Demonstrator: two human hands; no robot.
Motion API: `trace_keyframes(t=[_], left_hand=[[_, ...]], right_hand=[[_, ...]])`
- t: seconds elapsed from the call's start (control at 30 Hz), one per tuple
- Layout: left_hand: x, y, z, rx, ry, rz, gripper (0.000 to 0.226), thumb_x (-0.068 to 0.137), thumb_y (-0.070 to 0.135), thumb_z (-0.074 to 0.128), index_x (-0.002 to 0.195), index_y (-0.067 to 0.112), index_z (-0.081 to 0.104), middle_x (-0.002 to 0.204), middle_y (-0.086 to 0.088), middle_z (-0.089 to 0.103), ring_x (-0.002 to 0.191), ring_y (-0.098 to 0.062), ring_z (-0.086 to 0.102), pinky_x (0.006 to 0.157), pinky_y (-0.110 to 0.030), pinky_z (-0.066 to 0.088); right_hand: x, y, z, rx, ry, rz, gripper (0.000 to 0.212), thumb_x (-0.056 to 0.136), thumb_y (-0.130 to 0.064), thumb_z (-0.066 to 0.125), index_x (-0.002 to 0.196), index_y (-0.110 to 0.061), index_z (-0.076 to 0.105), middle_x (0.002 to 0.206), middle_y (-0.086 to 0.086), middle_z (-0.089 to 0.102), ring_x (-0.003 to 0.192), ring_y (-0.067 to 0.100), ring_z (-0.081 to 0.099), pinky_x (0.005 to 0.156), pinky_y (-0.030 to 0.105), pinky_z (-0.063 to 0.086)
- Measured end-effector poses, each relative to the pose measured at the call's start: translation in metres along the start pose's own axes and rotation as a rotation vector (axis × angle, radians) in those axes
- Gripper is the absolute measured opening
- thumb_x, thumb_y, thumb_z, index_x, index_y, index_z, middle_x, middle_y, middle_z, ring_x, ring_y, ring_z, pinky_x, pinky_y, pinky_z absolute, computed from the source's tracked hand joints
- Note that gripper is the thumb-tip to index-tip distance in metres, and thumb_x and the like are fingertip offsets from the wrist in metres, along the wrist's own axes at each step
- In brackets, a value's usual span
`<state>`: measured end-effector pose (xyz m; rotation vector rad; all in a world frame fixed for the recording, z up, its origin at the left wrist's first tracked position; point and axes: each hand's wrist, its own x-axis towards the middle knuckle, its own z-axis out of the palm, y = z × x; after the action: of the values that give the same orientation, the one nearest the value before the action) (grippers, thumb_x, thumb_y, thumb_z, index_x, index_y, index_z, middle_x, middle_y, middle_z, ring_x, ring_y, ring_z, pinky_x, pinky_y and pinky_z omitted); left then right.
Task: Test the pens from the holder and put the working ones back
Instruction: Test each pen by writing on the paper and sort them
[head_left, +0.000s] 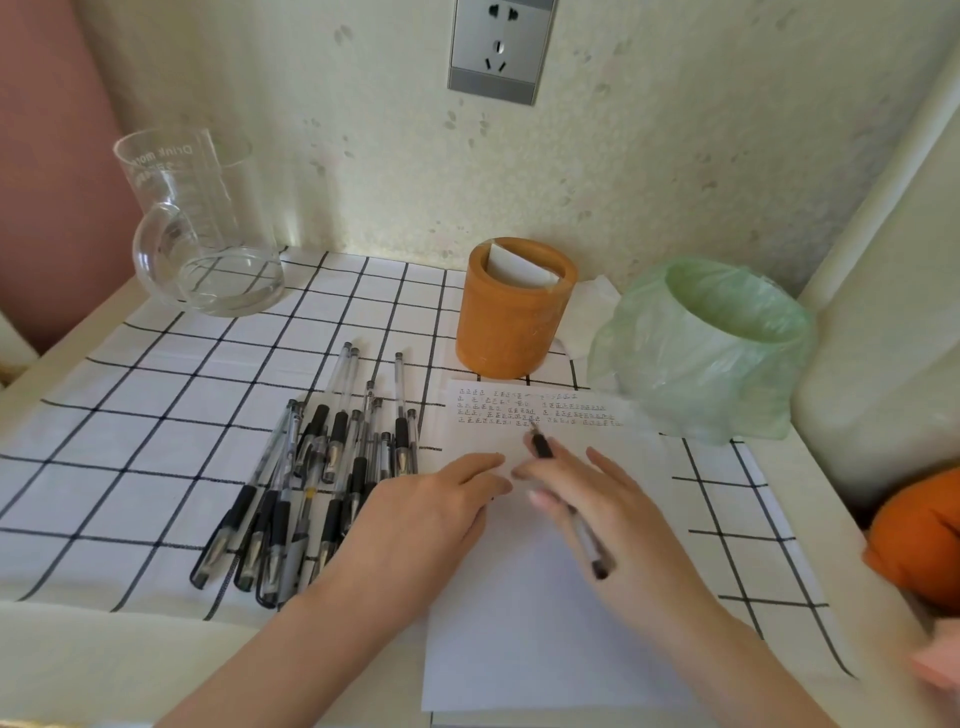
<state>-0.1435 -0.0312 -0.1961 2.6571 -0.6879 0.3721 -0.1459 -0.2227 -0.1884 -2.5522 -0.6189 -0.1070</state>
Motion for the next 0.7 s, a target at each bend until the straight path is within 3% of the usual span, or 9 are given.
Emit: trace_keyframes(t=[0.07, 0.13, 0.17, 0.23, 0.27, 0.4, 0.47, 0.57, 0.7], left_hand=[[-0.001, -0.004, 0.004, 0.081, 0.026, 0.037, 0.039, 0.073, 0.019, 0.037, 0.087, 0.027, 0.072, 0.108, 0.012, 0.070, 0.029, -0.012, 0.049, 0.028, -0.013, 0.031], [-0.001, -0.004, 0.006, 0.136, 0.056, 0.087, 0.038, 0.070, 0.018, 0.041, 0.089, 0.024, 0.074, 0.105, 0.011, 0.071, 0.025, -0.012, 0.045, 0.028, -0.011, 0.031], [-0.001, -0.004, 0.007, 0.166, 0.056, 0.114, 0.032, 0.067, 0.017, 0.051, 0.088, 0.023, 0.075, 0.102, 0.011, 0.072, 0.025, -0.011, 0.044, 0.028, -0.009, 0.030], [0.000, -0.004, 0.008, 0.198, 0.047, 0.160, 0.032, 0.051, 0.015, 0.078, 0.082, 0.024, 0.075, 0.096, 0.012, 0.073, 0.024, -0.010, 0.045, 0.031, -0.009, 0.027], [0.001, -0.002, 0.007, 0.198, 0.028, 0.160, 0.041, 0.042, 0.014, 0.086, 0.080, 0.024, 0.075, 0.094, 0.012, 0.074, 0.025, -0.010, 0.046, 0.032, -0.008, 0.026], [0.001, -0.001, 0.005, 0.198, 0.000, 0.129, 0.046, 0.034, 0.014, 0.089, 0.075, 0.027, 0.075, 0.092, 0.011, 0.073, 0.027, -0.010, 0.048, 0.031, -0.011, 0.027], [0.000, -0.001, 0.006, 0.182, -0.004, 0.118, 0.046, 0.035, 0.012, 0.088, 0.076, 0.028, 0.074, 0.093, 0.010, 0.073, 0.028, -0.010, 0.049, 0.030, -0.012, 0.030], [-0.001, -0.001, 0.007, 0.172, -0.018, 0.108, 0.046, 0.037, 0.013, 0.088, 0.078, 0.029, 0.074, 0.094, 0.010, 0.072, 0.029, -0.009, 0.051, 0.031, -0.011, 0.031], [-0.001, -0.002, 0.008, 0.156, -0.029, 0.107, 0.047, 0.035, 0.013, 0.089, 0.078, 0.030, 0.075, 0.095, 0.011, 0.072, 0.029, -0.008, 0.050, 0.031, -0.009, 0.029]], right_hand=[[-0.005, 0.007, 0.015, -0.175, -0.033, -0.096, 0.010, 0.097, -0.026, 0.045, 0.103, -0.025, 0.054, 0.115, -0.002, 0.063, 0.109, 0.007, 0.055, 0.107, 0.028, 0.034], [-0.007, 0.011, 0.020, -0.241, -0.055, -0.099, 0.017, 0.089, -0.010, 0.057, 0.099, -0.024, 0.053, 0.115, -0.003, 0.062, 0.119, 0.011, 0.051, 0.104, 0.034, 0.040], [-0.008, 0.012, 0.021, -0.227, -0.063, -0.086, 0.019, 0.087, -0.008, 0.058, 0.097, -0.024, 0.053, 0.110, -0.005, 0.062, 0.112, 0.016, 0.055, 0.099, 0.036, 0.044], [-0.010, 0.007, 0.015, -0.171, -0.046, -0.068, 0.008, 0.095, -0.021, 0.046, 0.096, -0.024, 0.053, 0.098, -0.008, 0.060, 0.087, 0.020, 0.059, 0.087, 0.038, 0.049], [-0.010, 0.005, 0.010, -0.119, -0.040, -0.055, 0.017, 0.099, -0.031, 0.039, 0.101, -0.026, 0.055, 0.098, -0.010, 0.060, 0.084, 0.018, 0.058, 0.086, 0.036, 0.049], [-0.002, 0.001, -0.007, 0.411, 0.033, 0.213, 0.037, 0.093, -0.056, 0.039, 0.127, -0.047, 0.052, 0.117, -0.021, 0.064, 0.108, -0.001, 0.059, 0.091, 0.035, 0.050], [0.017, 0.004, -0.013, 0.608, 0.244, 0.257, 0.036, 0.093, -0.057, 0.041, 0.120, -0.042, 0.061, 0.108, -0.016, 0.070, 0.103, 0.002, 0.065, 0.079, 0.032, 0.056], [0.048, 0.011, -0.019, 0.832, 0.446, 0.388, 0.026, 0.095, -0.032, 0.054, 0.100, -0.014, 0.071, 0.083, 0.003, 0.075, 0.081, 0.015, 0.071, 0.053, 0.026, 0.054], [0.067, 0.021, -0.005, 0.899, 0.523, 0.500, 0.031, 0.088, -0.025, 0.066, 0.063, -0.008, 0.061, 0.047, 0.007, 0.052, 0.039, 0.015, 0.045, 0.041, 0.022, 0.031]])
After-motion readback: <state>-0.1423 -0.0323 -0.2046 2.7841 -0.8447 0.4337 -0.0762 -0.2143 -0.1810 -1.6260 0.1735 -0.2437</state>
